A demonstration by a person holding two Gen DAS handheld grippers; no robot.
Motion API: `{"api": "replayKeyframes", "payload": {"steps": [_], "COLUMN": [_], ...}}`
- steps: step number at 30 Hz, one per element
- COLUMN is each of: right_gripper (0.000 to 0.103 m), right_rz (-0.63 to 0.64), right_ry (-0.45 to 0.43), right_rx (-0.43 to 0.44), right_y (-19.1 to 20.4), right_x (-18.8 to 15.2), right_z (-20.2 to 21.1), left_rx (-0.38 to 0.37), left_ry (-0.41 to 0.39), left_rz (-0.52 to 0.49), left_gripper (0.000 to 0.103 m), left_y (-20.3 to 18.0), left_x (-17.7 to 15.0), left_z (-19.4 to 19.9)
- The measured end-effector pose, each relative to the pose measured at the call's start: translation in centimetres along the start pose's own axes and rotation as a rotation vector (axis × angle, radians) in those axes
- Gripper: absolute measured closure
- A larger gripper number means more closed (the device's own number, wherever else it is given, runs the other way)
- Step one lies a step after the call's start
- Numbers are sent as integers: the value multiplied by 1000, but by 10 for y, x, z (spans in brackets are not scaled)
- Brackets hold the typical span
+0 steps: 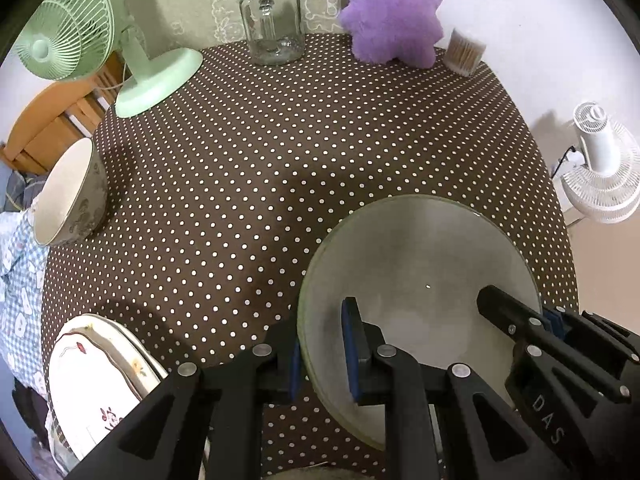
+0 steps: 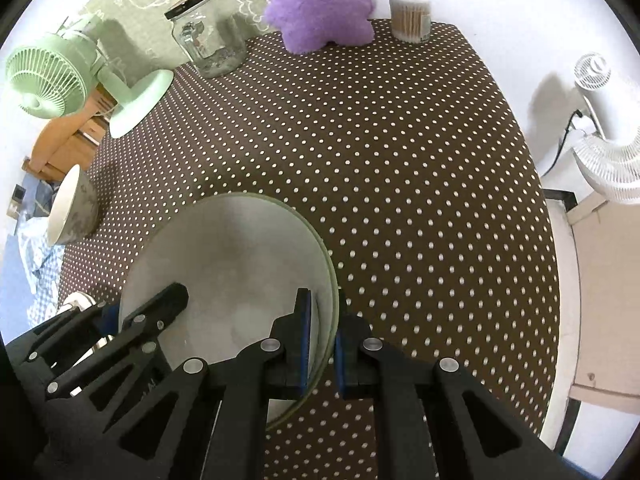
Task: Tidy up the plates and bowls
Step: 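Carry the cream bowl over the first placed bowl with the right tool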
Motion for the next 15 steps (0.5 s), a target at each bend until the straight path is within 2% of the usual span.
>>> {"api": "replayKeyframes", "payload": {"steps": [5, 10, 12, 15], "right_gripper": [91, 91, 90, 84], "right_rz": [-48, -65, -73, -85], "right_ry": [-5, -32, -33, -21], "right_rx": [-42, -54, -59, -62], "right_y": [-4, -7, -9, -12], "right_x": [-12, -20, -20, -19], "right_z": [4, 5, 3, -3], "left_rx": [-53, -55, -63, -74], "left_ry": [43, 9, 11, 29], "left_rz": [-44, -78, -85, -84], "left_gripper": [89, 88, 83, 81], "left_y": [-2, -5, -6, -16], "left_x": [-12, -13, -12, -11], "left_z": [-10, -8, -11, -19]}}
Point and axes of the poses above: each gripper's, at about its wrist camera, not at the fingertips, and z roughly against the way its jaws point, y to its left, x to its top, the point moved 2 cm from there along -z, roughly the way its jaws point, and after that the axes turned 1 degree about -y, right-handed, at the moved point
